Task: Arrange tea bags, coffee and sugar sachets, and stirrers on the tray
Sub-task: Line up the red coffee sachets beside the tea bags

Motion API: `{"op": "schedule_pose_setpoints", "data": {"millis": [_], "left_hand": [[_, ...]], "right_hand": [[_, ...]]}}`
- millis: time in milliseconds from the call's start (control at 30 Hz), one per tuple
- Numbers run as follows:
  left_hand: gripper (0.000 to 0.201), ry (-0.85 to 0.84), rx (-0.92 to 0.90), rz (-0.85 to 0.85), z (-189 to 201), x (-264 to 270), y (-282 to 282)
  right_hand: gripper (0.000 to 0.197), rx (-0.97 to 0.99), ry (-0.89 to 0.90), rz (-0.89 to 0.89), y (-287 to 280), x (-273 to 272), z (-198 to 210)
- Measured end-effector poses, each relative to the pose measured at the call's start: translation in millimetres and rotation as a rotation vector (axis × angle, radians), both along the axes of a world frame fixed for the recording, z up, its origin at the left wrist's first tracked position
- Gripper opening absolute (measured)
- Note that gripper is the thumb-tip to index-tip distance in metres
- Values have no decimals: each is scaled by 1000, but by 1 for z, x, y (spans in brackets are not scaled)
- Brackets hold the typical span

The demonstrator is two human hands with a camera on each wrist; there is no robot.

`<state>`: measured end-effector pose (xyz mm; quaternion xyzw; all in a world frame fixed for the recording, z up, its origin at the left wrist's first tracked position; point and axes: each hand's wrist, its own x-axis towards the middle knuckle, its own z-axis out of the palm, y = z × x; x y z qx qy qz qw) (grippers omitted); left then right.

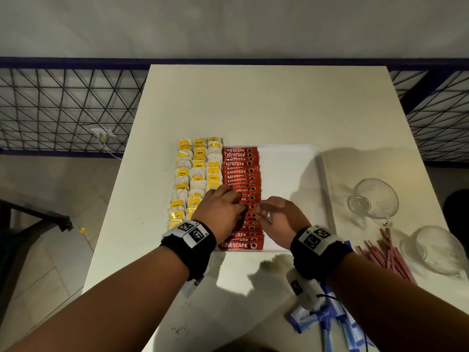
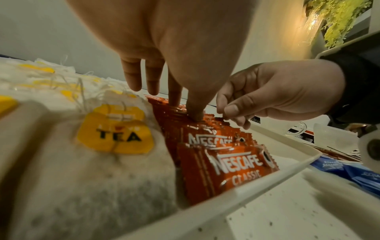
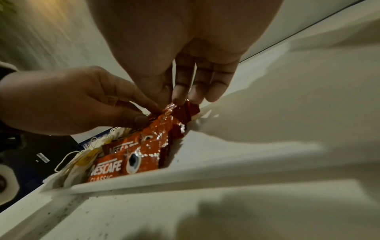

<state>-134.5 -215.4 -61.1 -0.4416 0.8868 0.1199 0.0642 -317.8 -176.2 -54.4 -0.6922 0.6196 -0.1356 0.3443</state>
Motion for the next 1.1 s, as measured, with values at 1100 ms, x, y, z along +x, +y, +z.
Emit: {"op": "schedule_pose_setpoints", "data": {"millis": [1100], "left_hand": [[46, 81, 50, 257, 16, 30, -35]], "right_hand": [[38, 222, -45, -260, -32, -3, 1]]}}
